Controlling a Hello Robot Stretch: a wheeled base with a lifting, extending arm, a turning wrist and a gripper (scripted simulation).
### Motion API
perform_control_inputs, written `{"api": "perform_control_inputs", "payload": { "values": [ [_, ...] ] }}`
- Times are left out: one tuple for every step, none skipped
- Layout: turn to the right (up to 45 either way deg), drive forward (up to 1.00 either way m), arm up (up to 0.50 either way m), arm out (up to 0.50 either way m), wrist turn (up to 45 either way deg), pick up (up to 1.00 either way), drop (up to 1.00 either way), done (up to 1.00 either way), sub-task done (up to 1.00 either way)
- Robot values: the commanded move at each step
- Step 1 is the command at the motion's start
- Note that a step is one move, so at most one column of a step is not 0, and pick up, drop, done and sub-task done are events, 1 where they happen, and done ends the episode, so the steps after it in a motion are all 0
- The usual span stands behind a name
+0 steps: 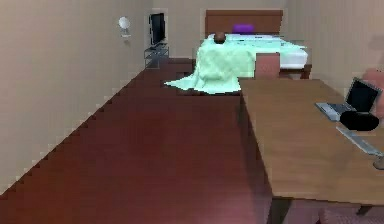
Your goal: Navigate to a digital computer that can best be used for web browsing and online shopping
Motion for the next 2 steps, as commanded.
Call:
{"api": "perform_control_inputs", "payload": {
  "values": [
    [0.0, 1.00, 0.00, 0.00, 0.0, 0.00, 0.00, 0.00, 0.00],
    [3.0, 0.00, 0.00, 0.00, 0.0, 0.00, 0.00, 0.00, 0.00]
  ]
}}
